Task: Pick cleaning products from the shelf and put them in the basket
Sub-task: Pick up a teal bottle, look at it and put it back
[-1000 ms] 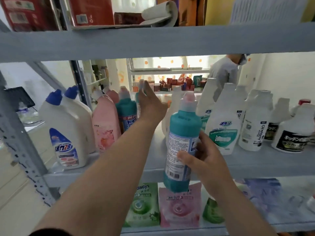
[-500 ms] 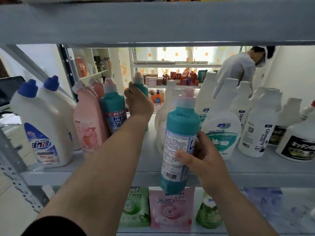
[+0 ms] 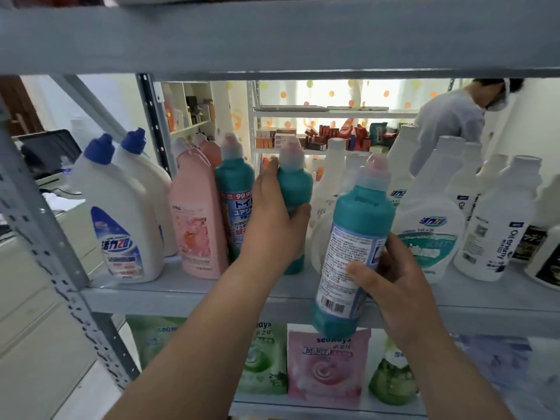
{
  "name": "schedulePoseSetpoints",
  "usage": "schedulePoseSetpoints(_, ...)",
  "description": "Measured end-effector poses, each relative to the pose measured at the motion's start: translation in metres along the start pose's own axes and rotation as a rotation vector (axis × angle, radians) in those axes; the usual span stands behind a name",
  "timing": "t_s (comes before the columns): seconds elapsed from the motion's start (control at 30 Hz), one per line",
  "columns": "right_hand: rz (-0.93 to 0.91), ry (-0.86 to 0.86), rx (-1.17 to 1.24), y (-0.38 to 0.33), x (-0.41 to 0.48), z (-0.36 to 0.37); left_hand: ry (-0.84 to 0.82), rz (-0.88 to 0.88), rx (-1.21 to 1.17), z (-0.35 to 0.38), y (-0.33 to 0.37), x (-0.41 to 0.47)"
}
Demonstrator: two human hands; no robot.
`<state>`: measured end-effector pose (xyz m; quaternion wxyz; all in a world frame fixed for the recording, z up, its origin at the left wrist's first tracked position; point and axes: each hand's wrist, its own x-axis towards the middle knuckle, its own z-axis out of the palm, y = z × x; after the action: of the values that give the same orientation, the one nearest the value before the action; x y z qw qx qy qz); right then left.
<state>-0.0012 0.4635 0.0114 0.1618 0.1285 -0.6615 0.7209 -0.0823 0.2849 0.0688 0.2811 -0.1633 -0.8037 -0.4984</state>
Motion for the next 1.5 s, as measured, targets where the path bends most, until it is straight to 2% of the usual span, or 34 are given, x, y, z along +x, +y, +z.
schedulePoseSetpoints(0.13, -0.026, 0.021, -0.01, -0.004, -0.005, 0.018, 0.074, 0.004, -0.059, -0.043, 0.0, -0.028)
schedulePoseSetpoints(0.27, -0.067, 0.036, -0.046, -0.008, -0.005, 0.049, 0.074, 0.008, -0.123, -0.087, -0.007, -0.056)
schedulePoseSetpoints(0.5, -0.059, 0.091, -0.251, -0.006, 0.021, 0.11, 0.153, -0.016, -0.048, -0.141, -0.028, -0.061)
schedulePoseSetpoints(0.67, -0.046, 0.193, -0.393, 0.002, 0.045, 0.128, 0.148, -0.059, -0.033, -0.155, -0.044, -0.053)
schedulePoseSetpoints(0.93, -0.064, 0.28, -0.535, 0.013, 0.068, 0.142, 0.095, -0.034, -0.016, -0.159, -0.055, -0.045)
schedulePoseSetpoints(1.1, -0.088, 0.309, -0.499, 0.028, 0.083, 0.152, 0.076, -0.019, -0.057, -0.159, -0.06, -0.043)
schedulePoseSetpoints(1.23, -0.026, 0.31, -0.477, 0.034, 0.105, 0.154, 0.069, -0.01, -0.084, -0.157, -0.062, -0.039)
schedulePoseSetpoints(1.4, 0.186, 0.245, -0.766, 0.046, 0.123, 0.149, 0.052, -0.005, -0.109, -0.157, -0.061, -0.036)
schedulePoseSetpoints(1.5, 0.194, 0.22, -0.722, 0.051, 0.13, 0.149, 0.054, 0.011, -0.115, -0.157, -0.062, -0.036)
